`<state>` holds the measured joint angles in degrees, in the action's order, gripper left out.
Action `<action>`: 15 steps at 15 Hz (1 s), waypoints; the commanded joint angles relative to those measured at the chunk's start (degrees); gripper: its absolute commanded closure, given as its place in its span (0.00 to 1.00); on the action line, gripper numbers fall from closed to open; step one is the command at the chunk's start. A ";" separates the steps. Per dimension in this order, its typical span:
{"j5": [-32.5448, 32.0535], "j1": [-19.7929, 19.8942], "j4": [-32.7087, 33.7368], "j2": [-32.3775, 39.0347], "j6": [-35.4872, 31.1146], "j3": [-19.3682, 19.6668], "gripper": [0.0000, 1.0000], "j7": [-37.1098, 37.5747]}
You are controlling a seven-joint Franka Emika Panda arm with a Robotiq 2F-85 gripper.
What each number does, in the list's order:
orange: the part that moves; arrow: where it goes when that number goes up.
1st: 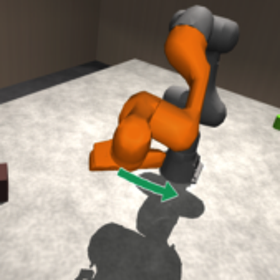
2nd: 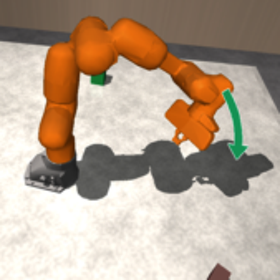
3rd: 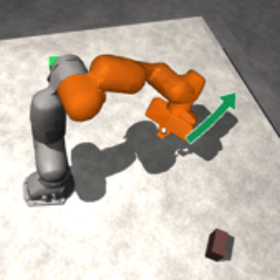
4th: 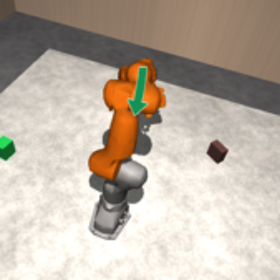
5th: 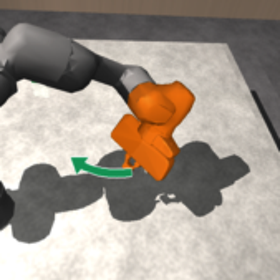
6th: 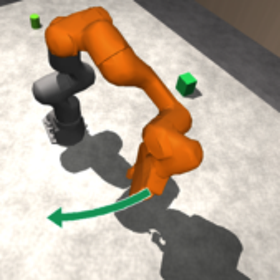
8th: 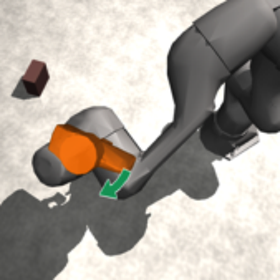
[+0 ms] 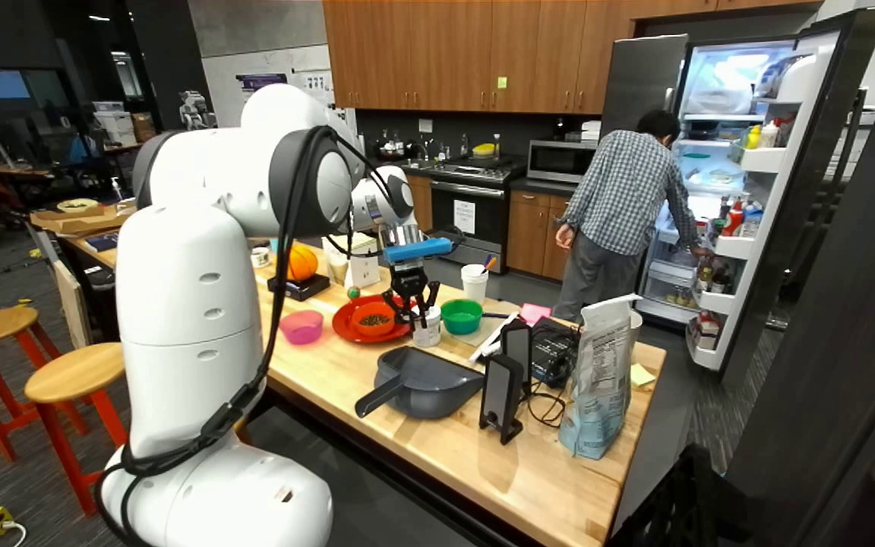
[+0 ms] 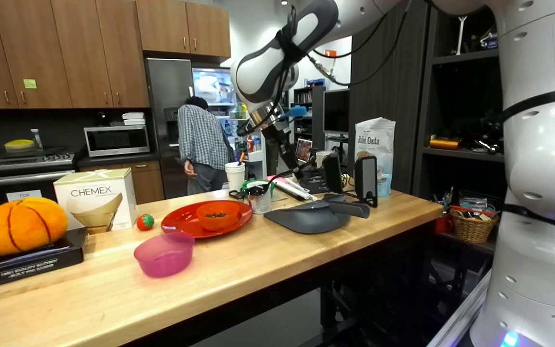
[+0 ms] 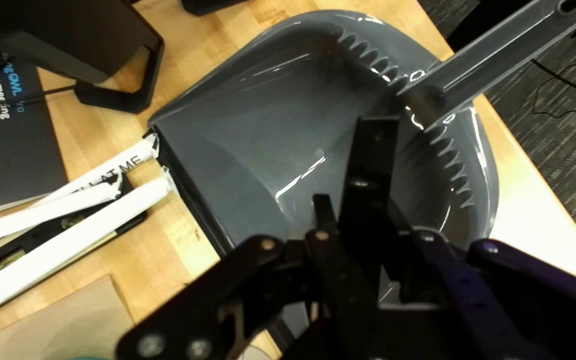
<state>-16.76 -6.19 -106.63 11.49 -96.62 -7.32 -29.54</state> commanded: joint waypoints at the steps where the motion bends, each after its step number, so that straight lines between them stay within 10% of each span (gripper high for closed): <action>1: -0.91 -0.18 5.59 3.42 1.34 -0.31 0.94 -0.67; 15: 0.36 -1.31 16.35 10.97 2.47 -1.53 0.94 -1.64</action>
<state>-16.73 -7.72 -92.91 20.67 -96.23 -8.68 -29.93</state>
